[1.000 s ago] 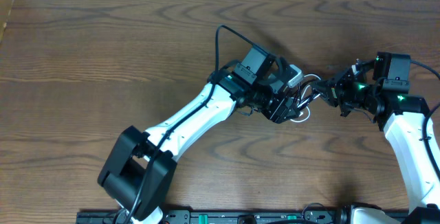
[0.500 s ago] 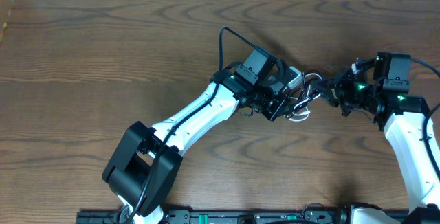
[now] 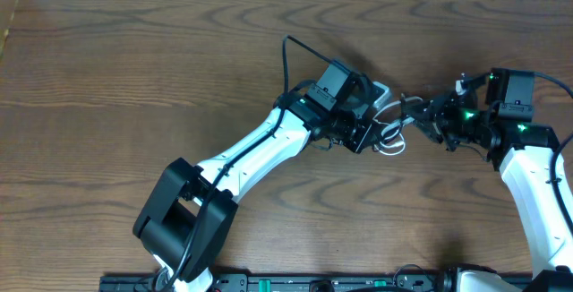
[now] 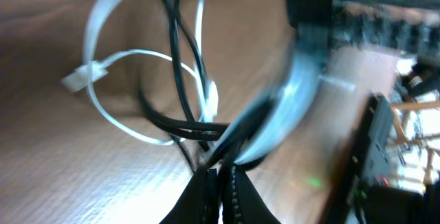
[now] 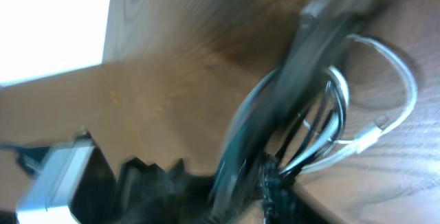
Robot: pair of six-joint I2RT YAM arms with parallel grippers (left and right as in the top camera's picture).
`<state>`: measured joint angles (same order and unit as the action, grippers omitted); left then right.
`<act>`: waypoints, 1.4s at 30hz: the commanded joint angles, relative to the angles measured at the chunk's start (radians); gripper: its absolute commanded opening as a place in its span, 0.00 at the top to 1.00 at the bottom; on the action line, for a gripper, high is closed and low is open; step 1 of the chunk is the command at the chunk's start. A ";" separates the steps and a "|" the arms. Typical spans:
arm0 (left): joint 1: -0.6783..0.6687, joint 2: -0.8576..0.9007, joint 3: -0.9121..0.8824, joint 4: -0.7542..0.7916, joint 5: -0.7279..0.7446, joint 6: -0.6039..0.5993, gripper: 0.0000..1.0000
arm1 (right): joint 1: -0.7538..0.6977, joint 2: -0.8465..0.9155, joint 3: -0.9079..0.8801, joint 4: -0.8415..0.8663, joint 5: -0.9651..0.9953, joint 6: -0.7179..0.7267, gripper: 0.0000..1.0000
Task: Untangle cables
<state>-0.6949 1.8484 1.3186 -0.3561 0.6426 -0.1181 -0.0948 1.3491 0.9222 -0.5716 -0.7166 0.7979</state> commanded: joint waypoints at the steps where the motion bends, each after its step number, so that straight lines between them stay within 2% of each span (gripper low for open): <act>1: 0.043 -0.009 0.008 -0.001 -0.079 -0.092 0.93 | 0.003 -0.007 0.015 -0.016 -0.004 -0.190 0.50; 5: 0.074 -0.048 0.008 -0.021 -0.079 -0.146 0.93 | 0.003 -0.007 0.015 -0.060 0.075 -0.276 0.32; 8: 0.084 -0.081 0.008 -0.048 -0.079 -0.158 0.93 | 0.003 -0.007 0.015 -0.077 0.116 -0.308 0.30; 12: 0.083 -0.104 0.008 -0.078 -0.065 -0.210 0.93 | 0.016 -0.007 0.015 -0.070 0.116 -0.369 0.34; 19: 0.082 -0.104 0.007 -0.103 0.069 -0.214 0.93 | 0.099 0.011 0.014 -0.006 0.158 -0.395 0.44; 32: 0.083 -0.104 0.007 -0.104 0.034 -0.311 0.93 | 0.196 0.184 0.014 0.034 0.157 -0.259 0.58; 42: 0.083 -0.101 0.007 -0.126 -0.009 -0.326 0.93 | 0.231 0.194 0.014 0.087 0.135 -0.245 0.58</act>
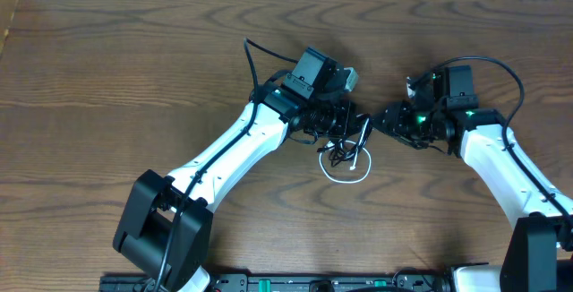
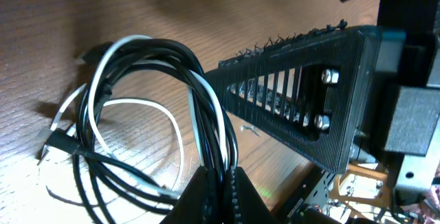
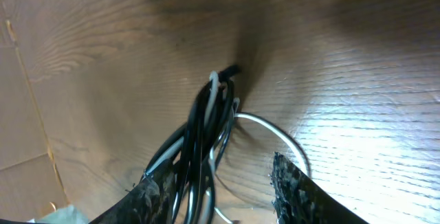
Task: Untangle cables
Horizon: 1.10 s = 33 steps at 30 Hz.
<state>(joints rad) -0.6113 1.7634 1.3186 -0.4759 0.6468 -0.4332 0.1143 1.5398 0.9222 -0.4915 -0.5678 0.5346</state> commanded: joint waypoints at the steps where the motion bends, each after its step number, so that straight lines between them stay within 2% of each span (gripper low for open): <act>1: 0.000 -0.013 0.007 -0.006 -0.016 -0.011 0.93 | 0.032 0.005 0.014 0.011 -0.014 0.019 0.58; 12: 0.000 0.014 0.007 -0.014 -0.015 -0.018 0.93 | 0.109 0.147 0.014 0.093 -0.013 0.067 0.62; 15: 0.000 0.014 0.007 -0.017 -0.015 -0.018 0.92 | 0.115 0.198 0.014 0.135 -0.015 0.080 0.68; 18: 0.000 0.014 0.007 -0.017 -0.025 -0.017 0.92 | 0.115 0.224 0.014 0.149 -0.013 0.081 0.79; 21: 0.011 0.014 0.007 -0.021 -0.055 -0.013 0.93 | 0.109 0.225 0.014 0.142 -0.007 0.061 0.99; 25: 0.057 0.013 0.007 -0.045 -0.084 -0.006 0.93 | 0.081 0.198 0.014 0.097 -0.006 0.016 0.99; 28: 0.109 0.013 0.007 -0.071 -0.084 0.056 0.93 | 0.052 0.147 0.015 0.047 0.022 -0.031 0.99; 33: 0.220 0.013 0.007 -0.144 -0.149 0.163 0.92 | 0.002 -0.027 0.024 -0.097 0.198 -0.105 0.99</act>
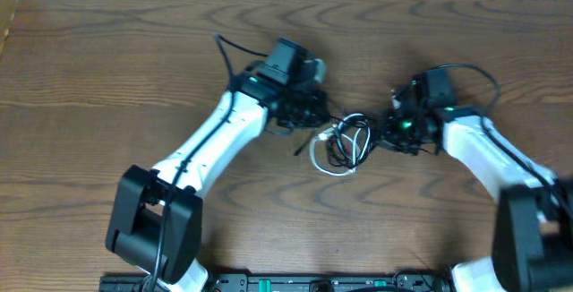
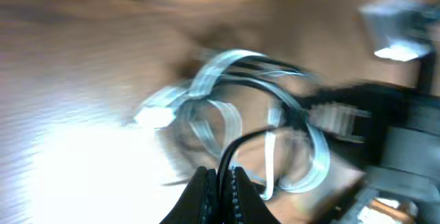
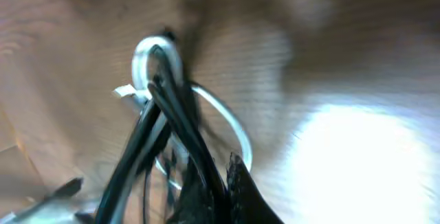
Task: Untangle cables
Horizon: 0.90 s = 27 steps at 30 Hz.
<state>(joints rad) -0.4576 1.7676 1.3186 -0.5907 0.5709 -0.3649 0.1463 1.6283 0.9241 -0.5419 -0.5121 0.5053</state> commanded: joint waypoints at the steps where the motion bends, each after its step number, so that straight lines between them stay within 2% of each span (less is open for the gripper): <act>1: 0.085 0.009 0.007 -0.039 -0.075 0.122 0.92 | -0.034 -0.148 0.027 -0.080 0.190 -0.077 0.99; 4: 0.132 0.009 0.007 -0.077 -0.075 0.235 0.92 | -0.023 -0.241 0.055 -0.218 0.401 -0.076 0.99; 8: 0.158 0.009 0.007 -0.087 -0.075 0.295 0.86 | 0.013 -0.296 0.081 -0.324 0.550 -0.077 0.99; 16: 0.143 0.009 0.008 -0.111 -0.066 0.301 0.50 | 0.039 -0.292 0.084 -0.335 0.554 -0.077 0.99; 18: 0.139 0.009 0.008 -0.116 -0.007 0.315 0.46 | 0.039 -0.292 0.084 -0.330 0.552 -0.077 0.99; 23: 0.105 0.009 0.007 -0.055 0.271 0.335 0.37 | 0.039 -0.292 0.084 -0.322 0.522 -0.077 0.99; 27: 0.044 0.010 0.007 0.030 0.389 0.333 0.36 | 0.039 -0.292 0.084 -0.315 0.508 -0.076 0.99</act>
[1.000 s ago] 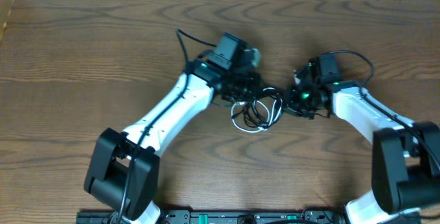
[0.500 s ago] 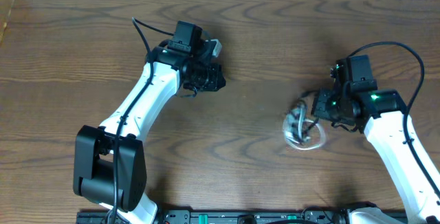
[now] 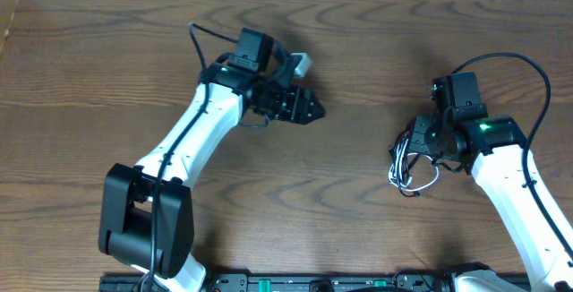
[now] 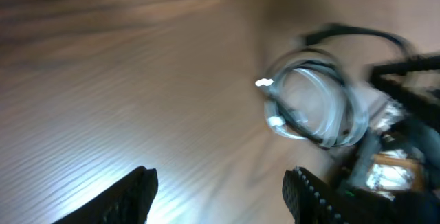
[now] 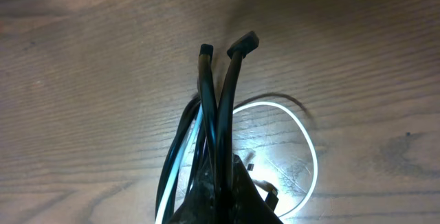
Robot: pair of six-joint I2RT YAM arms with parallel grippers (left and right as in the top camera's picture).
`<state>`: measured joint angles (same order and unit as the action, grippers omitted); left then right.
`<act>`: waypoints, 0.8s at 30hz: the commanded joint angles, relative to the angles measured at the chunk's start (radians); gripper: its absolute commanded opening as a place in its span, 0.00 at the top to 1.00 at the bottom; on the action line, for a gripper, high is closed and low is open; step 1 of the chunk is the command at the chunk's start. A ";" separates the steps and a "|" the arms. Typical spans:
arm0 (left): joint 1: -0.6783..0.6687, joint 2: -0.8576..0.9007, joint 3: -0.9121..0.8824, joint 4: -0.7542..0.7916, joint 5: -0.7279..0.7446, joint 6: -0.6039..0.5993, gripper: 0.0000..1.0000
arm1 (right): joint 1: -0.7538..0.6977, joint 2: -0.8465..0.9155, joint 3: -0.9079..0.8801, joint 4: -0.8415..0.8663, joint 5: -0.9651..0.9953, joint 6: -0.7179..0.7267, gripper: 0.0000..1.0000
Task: Untangle cables
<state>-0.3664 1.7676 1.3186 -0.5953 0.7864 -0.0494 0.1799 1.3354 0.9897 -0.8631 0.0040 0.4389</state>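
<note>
The tangled bundle (image 3: 406,168) of black and white cables lies at the right of the table, partly lifted. My right gripper (image 3: 417,141) is shut on it. In the right wrist view two black cable ends (image 5: 225,47) stick up past the right gripper (image 5: 220,177), and a white loop (image 5: 306,141) rests on the wood. My left gripper (image 3: 304,107) stands open at the upper middle, far from the bundle. Its wrist view shows spread fingers (image 4: 141,188) around bare wood at the left gripper (image 4: 220,177), with the blurred bundle (image 4: 313,104) far ahead.
The brown wooden table (image 3: 107,59) has a white wall along its far edge. The black rail (image 3: 286,283) of the arm bases runs along the near edge. The right arm's own black cable (image 3: 501,59) arcs above its wrist.
My left gripper has let go of the black cable and now stands open further left. My right gripper, still shut on the bundle, has taken it to the right and nearer.
First both grippers were at the bundle right of centre. Then the left held it at the middle while the right stood open beside it. Then both were shut on it. Now only the right holds it, at the right side.
</note>
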 commanded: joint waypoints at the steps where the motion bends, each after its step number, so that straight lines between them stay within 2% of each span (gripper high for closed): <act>1: -0.065 0.010 0.007 0.051 0.173 -0.001 0.36 | 0.005 0.001 0.018 0.007 -0.012 -0.010 0.99; 10: -0.221 0.057 0.007 0.144 0.175 -0.203 0.37 | 0.004 0.001 0.018 0.006 -0.015 -0.006 0.99; 15: -0.238 0.114 0.007 0.232 0.244 -0.313 0.37 | 0.004 0.001 0.018 0.006 -0.018 -0.006 0.99; 24: -0.283 0.195 0.007 0.421 0.242 -0.571 0.37 | 0.004 0.001 0.018 0.007 -0.018 -0.006 0.99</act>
<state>-0.6224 1.9469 1.3186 -0.2104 1.0008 -0.4835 0.1799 1.3354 0.9901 -0.8581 -0.0113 0.4393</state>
